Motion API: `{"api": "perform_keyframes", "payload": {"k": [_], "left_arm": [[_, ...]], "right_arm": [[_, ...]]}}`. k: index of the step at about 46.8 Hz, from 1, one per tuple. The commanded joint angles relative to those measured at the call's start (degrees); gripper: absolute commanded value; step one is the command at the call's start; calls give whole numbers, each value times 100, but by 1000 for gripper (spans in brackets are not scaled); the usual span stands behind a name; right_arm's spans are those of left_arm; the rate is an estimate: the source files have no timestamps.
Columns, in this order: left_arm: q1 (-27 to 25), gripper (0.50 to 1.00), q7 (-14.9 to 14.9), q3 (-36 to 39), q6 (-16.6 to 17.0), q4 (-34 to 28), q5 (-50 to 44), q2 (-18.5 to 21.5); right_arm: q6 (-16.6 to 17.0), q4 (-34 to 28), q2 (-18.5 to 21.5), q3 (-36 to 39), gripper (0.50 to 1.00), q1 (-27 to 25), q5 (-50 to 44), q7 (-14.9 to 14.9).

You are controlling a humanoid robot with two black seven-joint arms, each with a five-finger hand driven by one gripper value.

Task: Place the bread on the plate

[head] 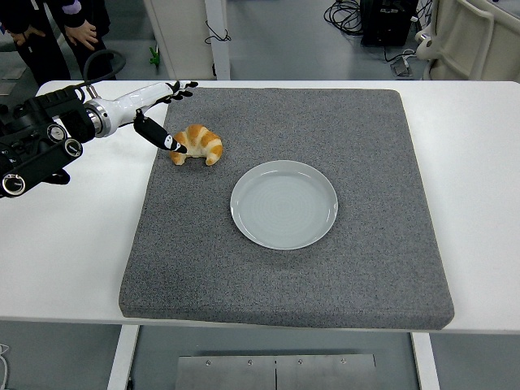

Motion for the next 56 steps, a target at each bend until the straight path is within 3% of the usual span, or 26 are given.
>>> {"api": "perform_keyframes", "payload": {"k": [1,6,10,26,38,56], "left_arm": [[4,980,0,156,298,9,204,-41],[-13,980,0,525,720,17,231,-50],[-22,980,0,666,870,26,231,-112],[-13,975,0,675,896,219,222,-410],[-13,974,-35,684,905,940,222,-955],[-5,971,-35,859,905,993,231,-1070]], "right_arm": [[1,0,0,0,1000,0,0,0],[1,0,0,0,1000,0,0,0],[1,-8,0,0,1000,0,0,0],[1,0,0,0,1000,0,0,0],[1,0,0,0,1000,0,0,0],[1,0,0,0,1000,0,0,0]]}}
